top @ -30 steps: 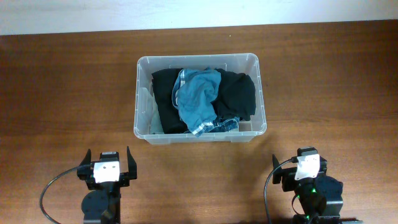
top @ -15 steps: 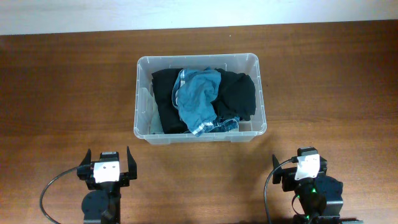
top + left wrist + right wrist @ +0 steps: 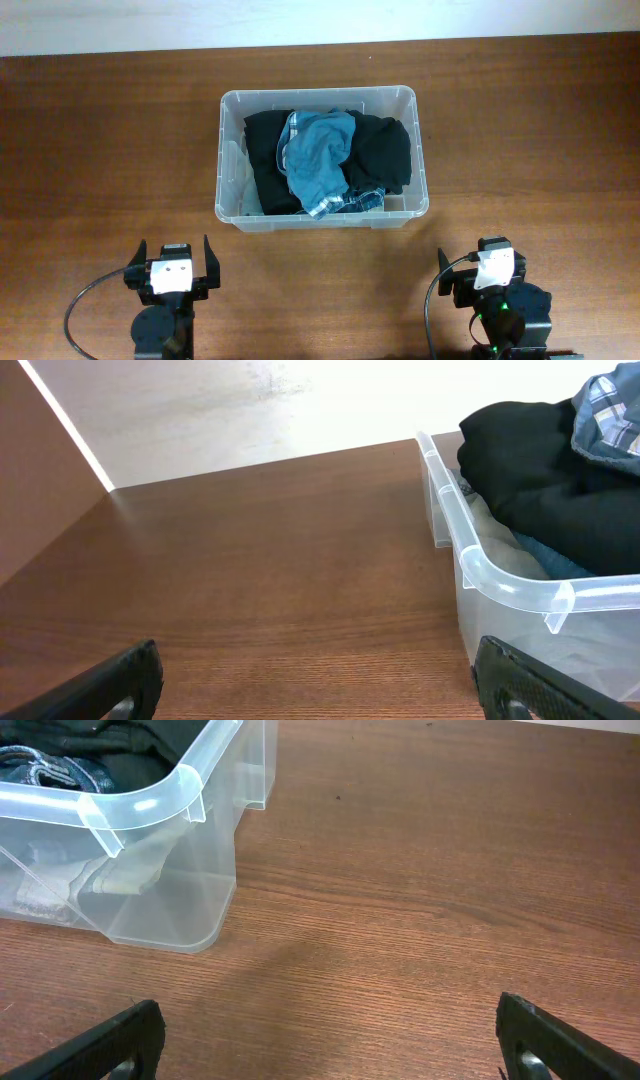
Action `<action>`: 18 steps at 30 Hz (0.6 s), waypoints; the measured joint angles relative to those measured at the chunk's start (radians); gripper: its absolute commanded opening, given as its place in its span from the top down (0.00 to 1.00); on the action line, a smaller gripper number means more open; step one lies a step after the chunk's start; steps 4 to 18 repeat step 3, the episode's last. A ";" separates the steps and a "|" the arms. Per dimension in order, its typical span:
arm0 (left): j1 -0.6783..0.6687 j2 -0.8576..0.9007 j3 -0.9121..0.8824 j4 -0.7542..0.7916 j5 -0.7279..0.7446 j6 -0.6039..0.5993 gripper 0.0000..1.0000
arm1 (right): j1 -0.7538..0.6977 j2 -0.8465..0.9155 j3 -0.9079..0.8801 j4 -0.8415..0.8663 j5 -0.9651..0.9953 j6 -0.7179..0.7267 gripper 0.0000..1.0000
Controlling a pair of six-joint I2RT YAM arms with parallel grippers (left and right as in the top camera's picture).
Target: Pack container
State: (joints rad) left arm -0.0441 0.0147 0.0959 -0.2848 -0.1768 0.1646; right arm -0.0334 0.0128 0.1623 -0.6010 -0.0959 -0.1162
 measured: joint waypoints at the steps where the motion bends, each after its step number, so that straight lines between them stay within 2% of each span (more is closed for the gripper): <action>1: 0.000 0.000 0.000 0.000 0.000 0.000 0.01 | 0.000 0.000 0.000 0.000 0.000 0.000 0.02; 18: 0.000 0.000 0.000 0.000 0.000 0.000 0.01 | 0.000 0.000 0.000 0.000 0.000 0.000 0.01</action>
